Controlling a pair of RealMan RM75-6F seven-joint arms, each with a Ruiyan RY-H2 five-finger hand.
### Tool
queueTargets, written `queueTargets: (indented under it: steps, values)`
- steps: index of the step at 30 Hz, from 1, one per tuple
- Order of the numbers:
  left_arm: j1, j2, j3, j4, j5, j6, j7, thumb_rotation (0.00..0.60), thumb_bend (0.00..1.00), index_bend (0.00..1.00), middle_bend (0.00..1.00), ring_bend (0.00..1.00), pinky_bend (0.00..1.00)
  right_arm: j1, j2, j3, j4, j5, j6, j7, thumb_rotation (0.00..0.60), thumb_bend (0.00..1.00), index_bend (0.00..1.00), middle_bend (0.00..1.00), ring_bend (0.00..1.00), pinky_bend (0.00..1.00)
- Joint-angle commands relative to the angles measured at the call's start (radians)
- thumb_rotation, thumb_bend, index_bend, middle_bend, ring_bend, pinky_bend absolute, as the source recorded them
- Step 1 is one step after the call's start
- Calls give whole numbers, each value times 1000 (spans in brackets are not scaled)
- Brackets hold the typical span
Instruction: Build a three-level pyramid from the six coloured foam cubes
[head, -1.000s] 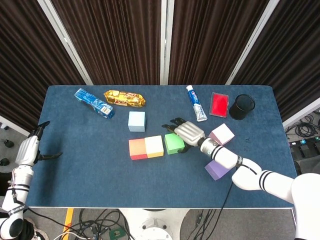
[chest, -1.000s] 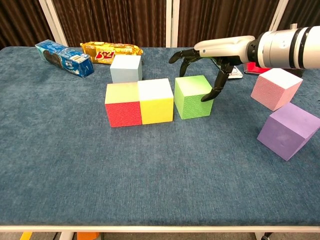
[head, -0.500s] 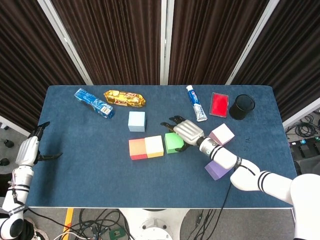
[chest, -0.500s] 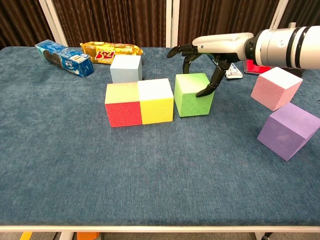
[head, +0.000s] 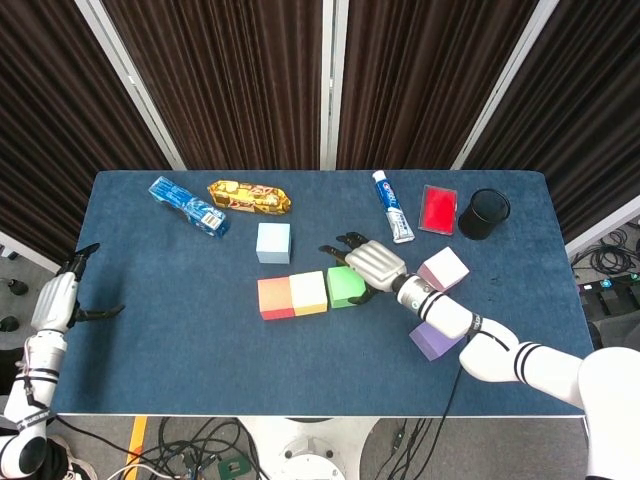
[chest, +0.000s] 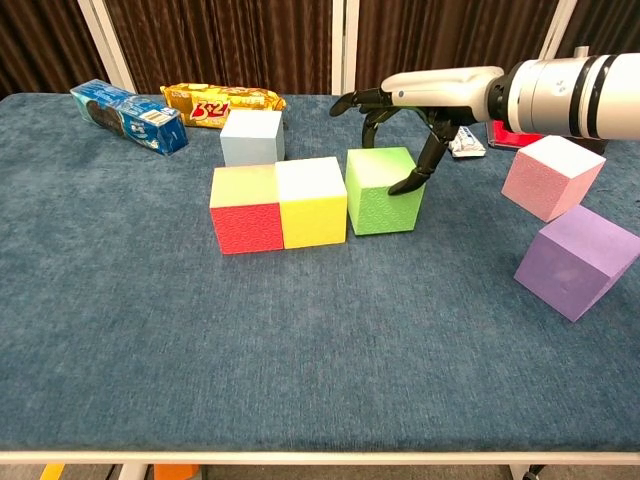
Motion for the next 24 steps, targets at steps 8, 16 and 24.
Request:
queueTargets:
  steps: [8,16,24]
  values:
    - [-8,3,-1,-2,0,-10,13,600,88,75,90,7,133,9,-8,-8,9,-22,9,14,600,145,0,413,0,0]
    - [-9,4,-2,-1,-1,-10,17,600,88,75,90,7,133,15,-16,-11,21,-24,6,18,600,145,0,412,0,0]
    - [-9,-5,1,12,-4,-15,17,600,87,75,90,7,133,21,-20,-9,23,-22,3,25,600,144,0,409,0,0]
